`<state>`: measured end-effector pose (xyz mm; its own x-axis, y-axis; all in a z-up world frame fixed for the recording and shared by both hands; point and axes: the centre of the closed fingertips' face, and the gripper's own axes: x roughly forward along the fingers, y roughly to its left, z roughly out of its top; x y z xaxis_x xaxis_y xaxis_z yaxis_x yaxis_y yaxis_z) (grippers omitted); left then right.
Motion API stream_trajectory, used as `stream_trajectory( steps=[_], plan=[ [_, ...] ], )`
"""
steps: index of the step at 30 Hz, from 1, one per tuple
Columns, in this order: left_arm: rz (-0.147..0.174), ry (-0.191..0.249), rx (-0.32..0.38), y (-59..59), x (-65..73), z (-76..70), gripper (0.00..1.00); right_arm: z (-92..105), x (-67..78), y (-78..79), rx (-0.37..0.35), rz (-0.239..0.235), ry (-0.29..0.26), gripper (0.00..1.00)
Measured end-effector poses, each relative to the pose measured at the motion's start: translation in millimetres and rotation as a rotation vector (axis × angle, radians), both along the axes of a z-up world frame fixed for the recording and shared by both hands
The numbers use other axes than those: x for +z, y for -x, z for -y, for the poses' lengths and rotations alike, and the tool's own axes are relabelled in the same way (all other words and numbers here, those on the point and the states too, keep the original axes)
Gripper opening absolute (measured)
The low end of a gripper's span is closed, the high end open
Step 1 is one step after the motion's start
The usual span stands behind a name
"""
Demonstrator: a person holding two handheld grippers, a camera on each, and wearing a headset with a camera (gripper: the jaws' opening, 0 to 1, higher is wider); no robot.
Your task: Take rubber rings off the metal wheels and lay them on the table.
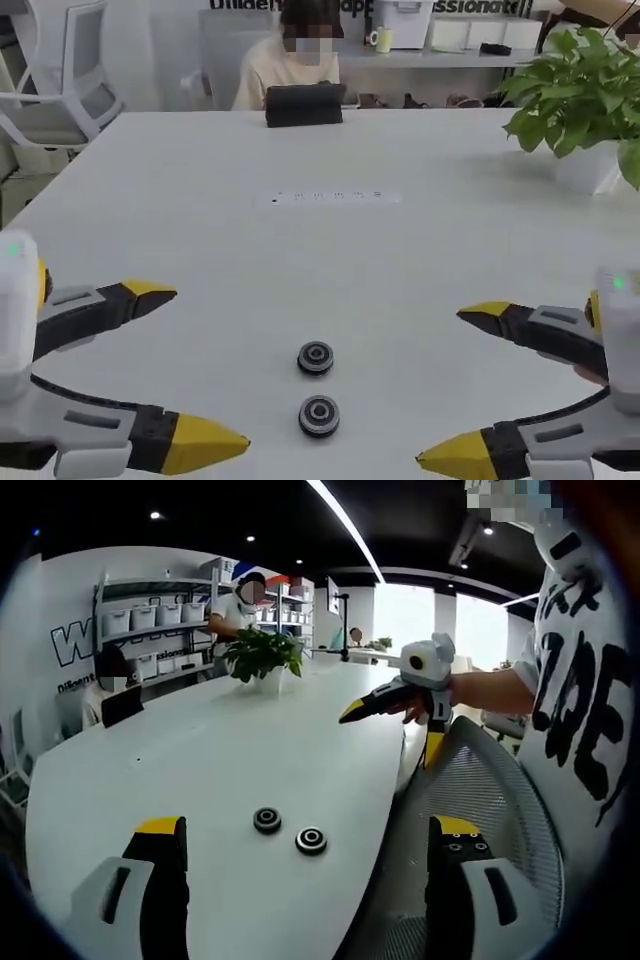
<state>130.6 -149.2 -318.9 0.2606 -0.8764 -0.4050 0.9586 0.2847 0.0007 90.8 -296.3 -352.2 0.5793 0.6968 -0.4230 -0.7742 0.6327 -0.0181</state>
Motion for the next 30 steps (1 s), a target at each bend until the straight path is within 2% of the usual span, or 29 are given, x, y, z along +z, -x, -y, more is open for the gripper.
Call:
stream_trajectory(
  steps=[14,15,21,26,30],
  plan=[
    [-0.004,-0.011,-0.033,-11.1,-6.4,14.5,0.97,-7.7,-9.0,-14.8,0.044,-0.004,0.011,0.89],
    [-0.005,-0.015,-0.037,-11.5,-7.5,15.5,0.96,-7.6,-11.9,-15.3,0.054,-0.005,0.03,0.88],
    [-0.021,-0.036,-0.052,-15.2,-16.5,19.4,0.92,-11.0,-12.7,-23.6,0.063,-0.004,0.01,0.82],
    [-0.023,-0.048,-0.067,-16.6,-21.1,23.1,0.9,-12.9,-21.6,-28.0,0.083,-0.009,0.041,0.78],
    [-0.034,-0.055,-0.076,-19.2,-26.2,25.6,0.87,-14.2,-25.7,-31.6,0.089,-0.016,0.044,0.75]
  ],
)
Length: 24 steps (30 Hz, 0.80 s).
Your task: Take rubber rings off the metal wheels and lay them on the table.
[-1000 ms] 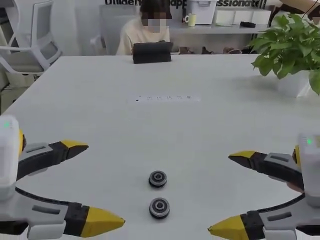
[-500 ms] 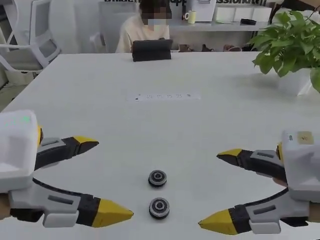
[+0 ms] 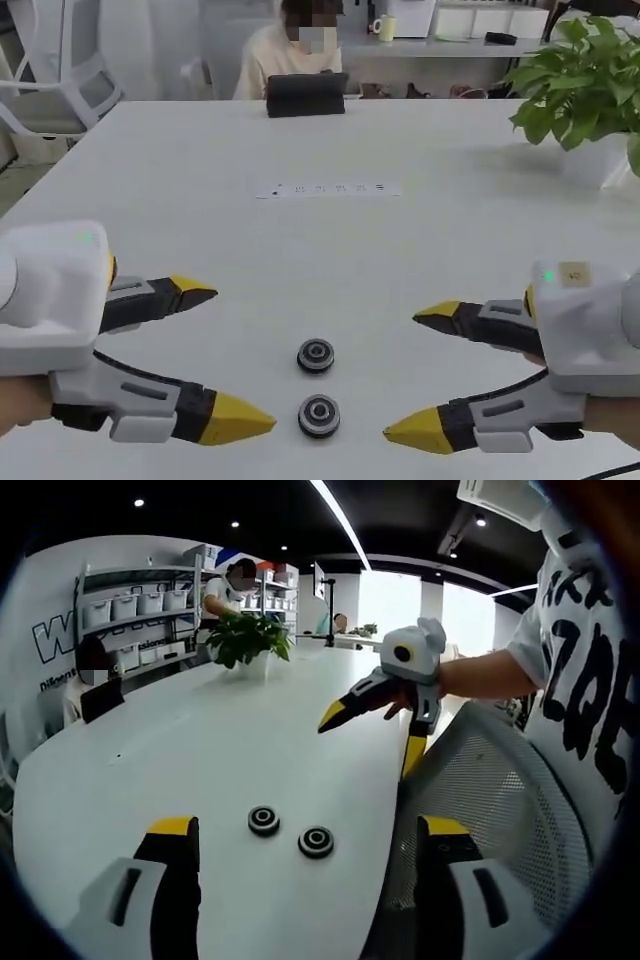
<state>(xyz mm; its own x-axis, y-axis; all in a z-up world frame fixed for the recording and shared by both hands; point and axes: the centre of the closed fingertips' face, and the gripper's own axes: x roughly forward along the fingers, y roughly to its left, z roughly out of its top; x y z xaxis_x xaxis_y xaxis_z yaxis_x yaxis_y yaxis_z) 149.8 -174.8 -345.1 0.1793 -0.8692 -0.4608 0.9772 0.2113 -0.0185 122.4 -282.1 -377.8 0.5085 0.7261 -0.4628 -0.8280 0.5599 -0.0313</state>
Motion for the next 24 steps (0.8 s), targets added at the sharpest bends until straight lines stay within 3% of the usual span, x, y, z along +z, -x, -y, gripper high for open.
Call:
stream_trajectory(
  steps=[10,17,24],
  plan=[
    [-0.006,-0.025,-0.017,-3.1,-11.3,2.5,0.82,-1.7,-14.5,-6.1,0.009,-0.024,0.016,0.69],
    [-0.034,-0.028,-0.026,-4.3,-17.9,4.7,0.78,-4.7,-19.2,-10.8,0.001,-0.048,-0.013,0.67],
    [-0.057,-0.045,-0.038,-4.4,-27.4,8.0,0.74,-6.6,-30.6,-12.1,0.021,-0.062,0.025,0.64]
  ],
)
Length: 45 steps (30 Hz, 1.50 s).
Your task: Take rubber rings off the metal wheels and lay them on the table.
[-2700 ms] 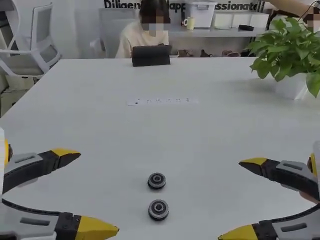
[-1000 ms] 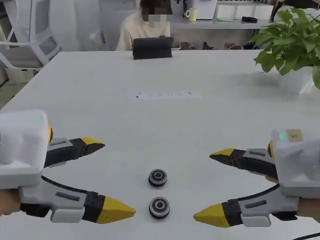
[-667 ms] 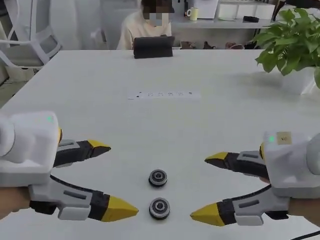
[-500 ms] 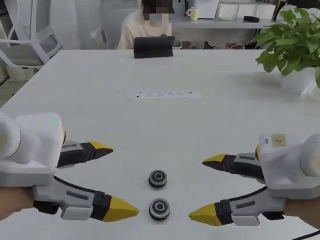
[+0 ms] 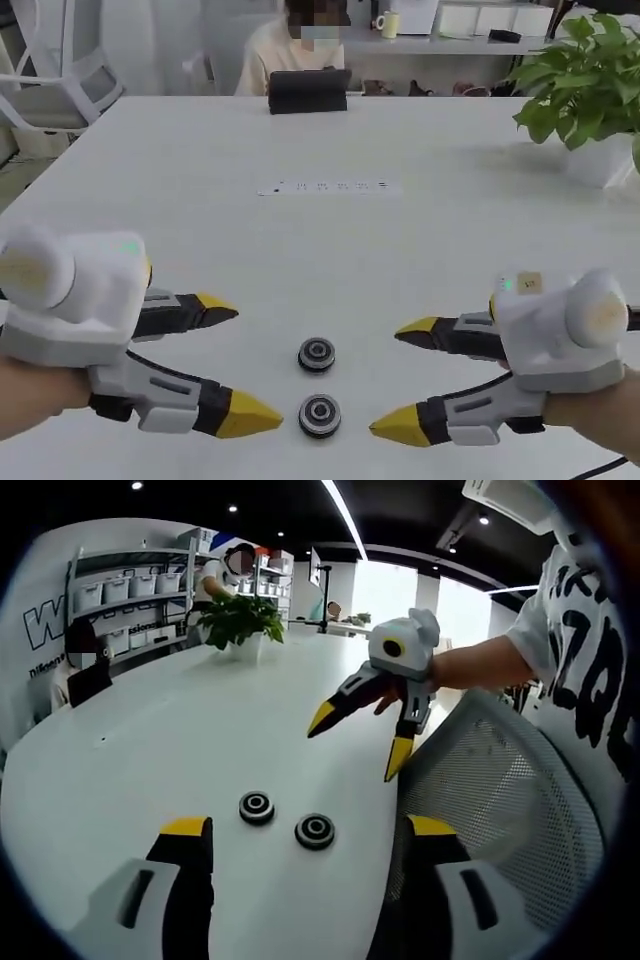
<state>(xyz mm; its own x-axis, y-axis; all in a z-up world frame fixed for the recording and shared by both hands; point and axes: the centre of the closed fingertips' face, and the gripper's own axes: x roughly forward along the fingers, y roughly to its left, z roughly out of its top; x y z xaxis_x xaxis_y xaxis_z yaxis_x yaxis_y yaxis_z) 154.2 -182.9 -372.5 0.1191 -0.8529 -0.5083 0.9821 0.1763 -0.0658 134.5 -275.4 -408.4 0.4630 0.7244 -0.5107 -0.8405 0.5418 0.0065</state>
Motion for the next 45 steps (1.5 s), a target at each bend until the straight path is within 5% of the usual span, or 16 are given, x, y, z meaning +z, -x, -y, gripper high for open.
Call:
stream_trajectory(
  steps=[45],
  plan=[
    [-0.055,-0.091,-0.112,2.1,-52.1,29.9,0.37,-23.1,-51.5,-6.3,0.108,-0.088,0.052,0.4]
  ],
)
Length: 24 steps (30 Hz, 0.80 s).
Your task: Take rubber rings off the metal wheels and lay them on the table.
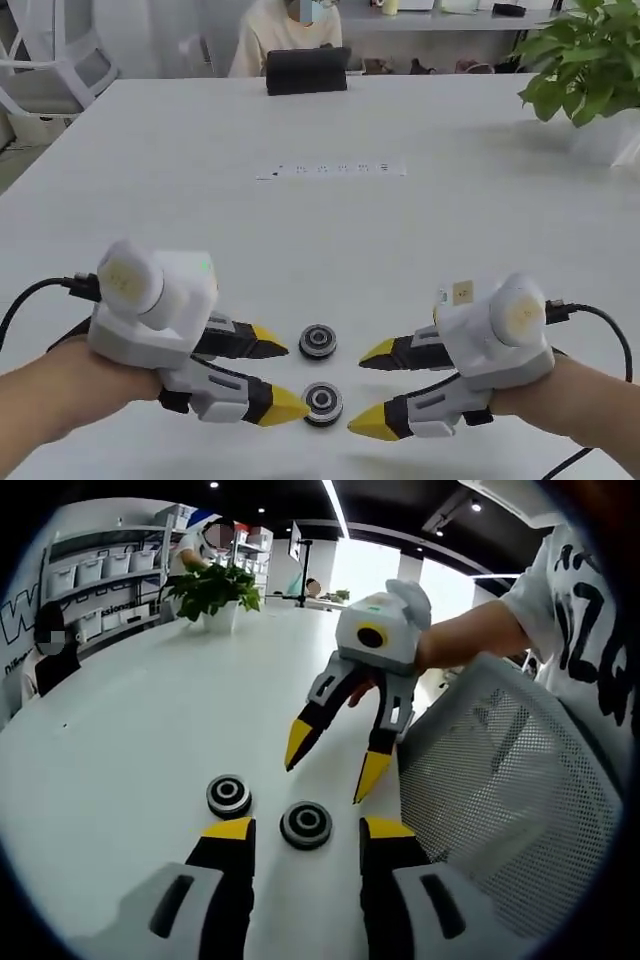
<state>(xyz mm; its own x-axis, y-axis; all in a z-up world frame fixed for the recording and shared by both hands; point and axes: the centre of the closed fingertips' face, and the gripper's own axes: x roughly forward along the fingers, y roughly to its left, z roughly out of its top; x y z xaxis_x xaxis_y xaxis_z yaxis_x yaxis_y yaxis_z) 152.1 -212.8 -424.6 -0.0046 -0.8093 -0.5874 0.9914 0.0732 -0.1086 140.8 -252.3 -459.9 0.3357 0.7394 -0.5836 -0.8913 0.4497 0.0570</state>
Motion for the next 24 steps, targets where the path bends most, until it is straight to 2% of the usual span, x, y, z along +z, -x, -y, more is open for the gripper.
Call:
stream_trajectory(
  steps=[7,17,21,24],
  plan=[
    [-0.015,-0.016,-0.007,0.4,-8.9,3.8,0.33,-2.3,-5.4,1.3,0.005,-0.013,-0.001,0.38],
    [-0.02,-0.042,-0.032,6.7,-20.5,13.9,0.28,-5.7,-8.6,3.1,0.016,-0.026,-0.003,0.36],
    [-0.019,-0.052,-0.042,9.5,-24.0,17.2,0.25,-6.1,-8.8,3.1,0.013,-0.034,-0.009,0.35],
    [-0.003,-0.064,-0.046,9.0,-28.5,19.6,0.22,-5.9,-9.1,3.5,0.014,-0.037,-0.009,0.34]
  ],
)
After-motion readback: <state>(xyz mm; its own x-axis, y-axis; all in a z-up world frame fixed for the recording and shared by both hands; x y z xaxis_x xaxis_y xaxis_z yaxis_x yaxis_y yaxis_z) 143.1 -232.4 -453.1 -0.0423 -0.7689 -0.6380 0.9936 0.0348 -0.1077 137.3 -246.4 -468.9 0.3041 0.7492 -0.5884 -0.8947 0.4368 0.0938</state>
